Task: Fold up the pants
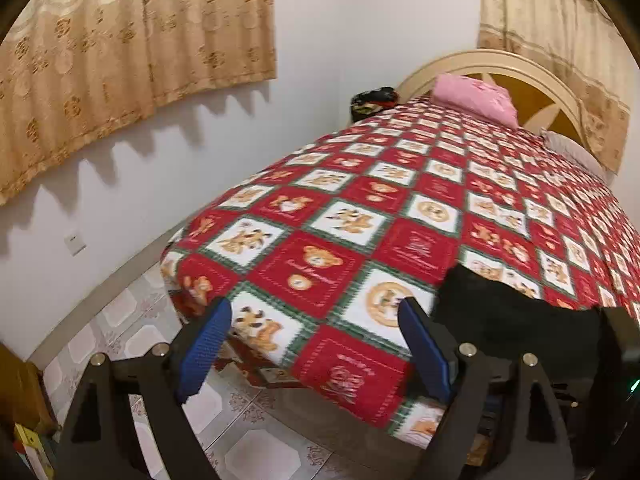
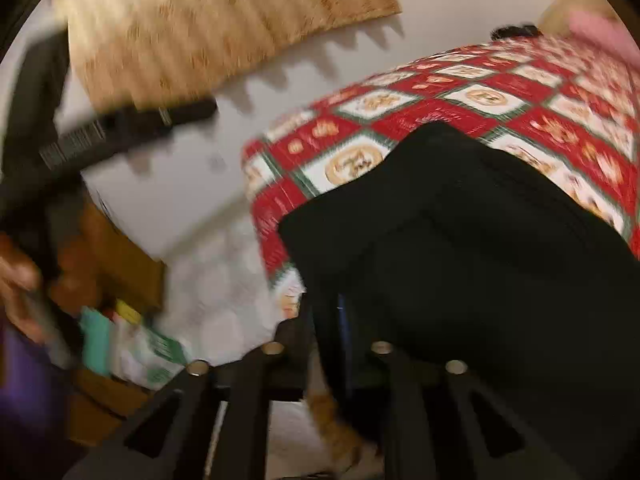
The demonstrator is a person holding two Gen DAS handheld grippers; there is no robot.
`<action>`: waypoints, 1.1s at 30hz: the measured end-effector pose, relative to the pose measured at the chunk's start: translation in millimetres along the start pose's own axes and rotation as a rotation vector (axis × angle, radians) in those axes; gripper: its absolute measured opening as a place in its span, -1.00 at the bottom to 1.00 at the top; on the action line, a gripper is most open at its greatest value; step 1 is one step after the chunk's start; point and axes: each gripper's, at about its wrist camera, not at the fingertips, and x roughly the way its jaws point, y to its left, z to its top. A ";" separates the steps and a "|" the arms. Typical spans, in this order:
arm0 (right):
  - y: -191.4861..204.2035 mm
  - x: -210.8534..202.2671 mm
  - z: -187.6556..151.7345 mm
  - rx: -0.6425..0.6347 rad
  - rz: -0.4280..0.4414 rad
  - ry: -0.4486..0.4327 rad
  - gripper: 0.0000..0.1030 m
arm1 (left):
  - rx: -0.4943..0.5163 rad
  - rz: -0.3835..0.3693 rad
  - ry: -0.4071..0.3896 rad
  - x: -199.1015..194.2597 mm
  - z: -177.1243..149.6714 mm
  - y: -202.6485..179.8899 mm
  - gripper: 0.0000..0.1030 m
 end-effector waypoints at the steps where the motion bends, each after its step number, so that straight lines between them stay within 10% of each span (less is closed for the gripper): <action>1: -3.5 -16.2 -0.7 0.041 0.063 -0.028 -0.17 | 0.013 -0.011 -0.002 0.1 -0.9 -6.0 0.70; 5: -4.9 -89.2 -11.4 0.059 0.104 -0.206 0.15 | 0.037 -0.073 0.016 6.2 -9.6 -31.1 0.70; 10: -53.4 -177.5 -35.0 0.161 -0.166 -0.362 0.15 | 0.070 -0.072 0.047 18.1 -32.6 -66.2 0.70; 14: -97.5 -199.9 -43.3 0.229 -0.265 -0.303 0.15 | 0.057 -0.032 0.016 10.5 -48.1 -72.9 0.70; 24: -140.8 -129.5 -28.2 0.275 -0.153 -0.047 0.15 | 0.065 -0.040 0.098 8.7 -66.6 -69.0 0.70; 30: -165.9 -118.5 -13.7 0.368 -0.066 -0.118 0.13 | 0.052 -0.051 0.097 15.1 -58.0 -71.6 0.70; 33: -184.8 -115.0 -9.5 0.453 -0.036 -0.148 -0.66 | 0.049 -0.041 0.084 14.4 -52.2 -71.0 0.70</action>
